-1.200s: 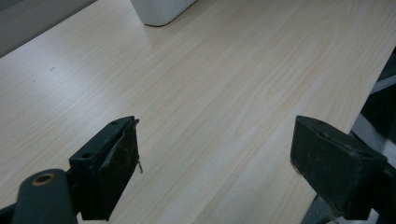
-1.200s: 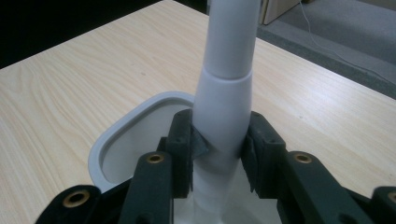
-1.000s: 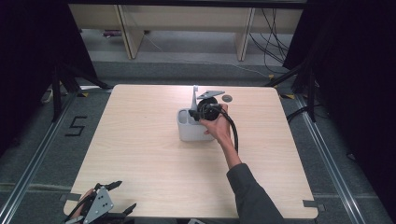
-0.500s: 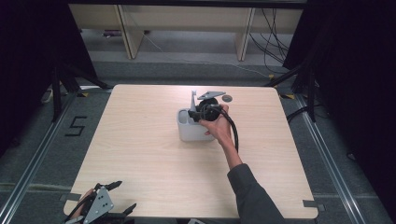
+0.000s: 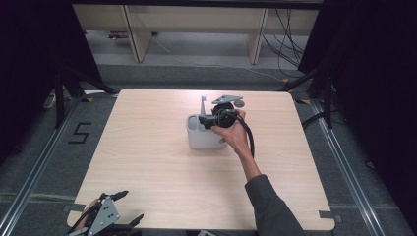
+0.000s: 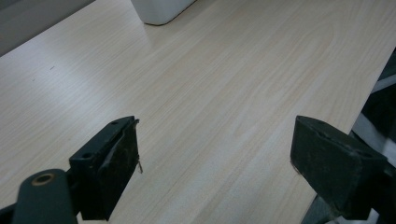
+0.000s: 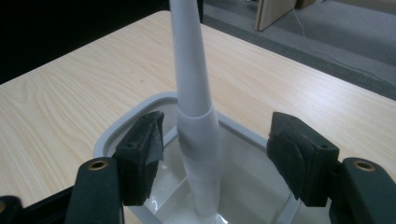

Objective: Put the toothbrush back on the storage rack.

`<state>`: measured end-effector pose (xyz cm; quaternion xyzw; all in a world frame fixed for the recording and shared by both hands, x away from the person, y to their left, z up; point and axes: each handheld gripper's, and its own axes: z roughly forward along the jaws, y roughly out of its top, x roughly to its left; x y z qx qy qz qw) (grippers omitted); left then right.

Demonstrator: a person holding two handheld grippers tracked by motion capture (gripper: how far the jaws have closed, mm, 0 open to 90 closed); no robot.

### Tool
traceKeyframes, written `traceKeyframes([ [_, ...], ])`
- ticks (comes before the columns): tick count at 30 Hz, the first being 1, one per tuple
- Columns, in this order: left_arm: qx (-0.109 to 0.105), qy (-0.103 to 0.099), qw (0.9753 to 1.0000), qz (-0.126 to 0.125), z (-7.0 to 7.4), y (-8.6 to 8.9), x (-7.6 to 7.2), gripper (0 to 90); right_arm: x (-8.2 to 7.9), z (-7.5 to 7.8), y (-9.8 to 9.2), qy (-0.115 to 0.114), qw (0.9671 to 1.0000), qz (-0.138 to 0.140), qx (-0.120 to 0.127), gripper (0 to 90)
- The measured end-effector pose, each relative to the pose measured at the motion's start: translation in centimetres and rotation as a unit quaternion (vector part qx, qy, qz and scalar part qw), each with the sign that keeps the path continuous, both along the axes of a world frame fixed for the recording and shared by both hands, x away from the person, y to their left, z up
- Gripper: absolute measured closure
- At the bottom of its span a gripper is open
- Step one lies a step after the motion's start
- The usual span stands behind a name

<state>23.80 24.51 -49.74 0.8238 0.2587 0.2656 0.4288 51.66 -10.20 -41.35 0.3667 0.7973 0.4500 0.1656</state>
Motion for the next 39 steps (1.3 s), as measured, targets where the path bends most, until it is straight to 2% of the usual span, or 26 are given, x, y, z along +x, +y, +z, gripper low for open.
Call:
traceKeyframes([
  [1,-0.004,-0.002,1.0,-0.003,0.0,-0.1,0.0,14.8,-0.2,0.3,-0.2,-0.007,1.0,0.0,0.002,35.6],
  [3,0.0,-0.003,1.0,-0.003,0.0,0.0,0.0,14.8,-0.4,0.4,-0.3,-0.002,1.0,0.0,0.003,35.4],
  [4,0.003,-0.004,1.0,-0.004,0.0,0.0,0.1,14.9,-0.4,0.5,-0.5,-0.009,0.9999,0.005,0.004,34.8],
  [7,-0.002,0.001,1.0,-0.003,0.0,0.0,0.0,14.9,-0.6,0.6,-0.5,-0.008,0.9999,0.002,0.008,33.9],
  [8,0.001,0.001,1.0,-0.004,0.1,0.1,0.1,14.8,-0.7,0.7,-0.7,-0.018,0.9998,0.0,-0.001,33.7],
  [9,0.014,0.002,0.9999,-0.006,0.2,0.2,0.1,14.9,-0.9,0.7,-0.8,-0.013,0.9999,0.001,0.006,33.4],
  [11,0.013,0.003,0.9999,-0.003,0.1,0.2,0.1,14.9,-1.0,0.8,-0.8,-0.008,0.9999,0.001,0.009,32.7],
  [12,0.019,0.004,0.9998,-0.002,0.1,0.2,0.1,14.9,-1.0,0.8,-1.0,-0.016,0.9999,0.005,0.004,32.2],
  [14,0.017,-0.002,0.9999,-0.002,0.1,0.2,0.1,14.8,-1.2,0.8,-1.1,-0.012,0.9999,0.003,0.007,32.1],
  [15,0.017,-0.002,0.9999,-0.002,0.1,0.2,0.1,14.9,-1.2,0.7,-1.2,-0.023,0.9997,0.004,0.004,31.9],
  [17,0.017,0.004,0.9998,-0.003,0.1,0.2,0.1,14.8,-1.8,0.8,-1.3,-0.009,0.9998,0.002,0.016,31.7],
  [18,0.014,0.004,0.9999,-0.002,0.1,0.2,0.1,14.8,-1.8,0.8,-1.3,-0.009,0.9998,0.002,0.016,31.7],
  [19,0.016,0.005,0.9999,-0.003,0.1,0.2,0.1,14.8,-1.8,0.8,-1.5,-0.02,0.9997,0.008,0.01,31.5],
  [20,0.014,0.012,0.9998,-0.004,0.1,0.2,0.0,14.8,-2.0,0.8,-1.5,-0.019,0.9997,0.006,0.016,31.5],
  [21,0.012,0.007,0.9999,-0.006,0.0,0.2,0.0,14.9,-2.2,0.9,-1.7,-0.027,0.9995,0.013,0.006,31.5],
  [22,0.018,0.007,0.9998,-0.006,0.1,0.2,0.1,14.9,-2.5,0.8,-1.7,-0.022,0.9996,0.011,0.016,31.5],
  [24,0.016,0.006,0.9998,-0.005,0.1,0.2,0.1,14.8,-2.8,0.9,-1.8,-0.019,0.9997,0.01,0.014,31.5],
  [25,0.017,0.005,0.9998,-0.005,0.1,0.2,0.1,14.8,-3.1,0.9,-2.0,-0.027,0.9994,0.019,0.008,31.5],
  [28,0.013,0.001,0.9999,-0.001,0.0,0.2,0.1,14.8,-3.4,1.0,-2.2,-0.028,0.9993,0.02,0.011,31.4],
  [30,0.02,0.003,0.9998,-0.003,0.0,0.2,0.1,14.8,-3.7,1.2,-2.3,-0.031,0.9993,0.021,0.006,31.2],
  [32,0.019,0.003,0.9998,-0.002,0.0,0.2,0.1,14.9,-4.1,1.2,-2.4,-0.024,0.9994,0.021,0.014,31.2],
  [34,0.013,0.0,0.9999,-0.001,0.0,0.2,0.1,14.8,-4.5,1.3,-2.5,-0.03,0.9991,0.026,0.015,31.2],
  [35,0.014,0.001,0.9999,-0.003,0.0,0.2,0.1,14.8,-4.6,1.3,-2.5,-0.029,0.9991,0.028,0.013,31.2],
  [36,0.036,0.0,0.9993,-0.006,0.2,0.4,0.1,14.8,-4.9,1.4,-2.4,-0.029,0.9991,0.027,0.017,31.1],
  [39,0.02,0.0,0.9998,-0.005,0.1,0.2,0.1,14.8,-5.1,1.5,-2.5,-0.025,0.9992,0.027,0.016,30.9],
])
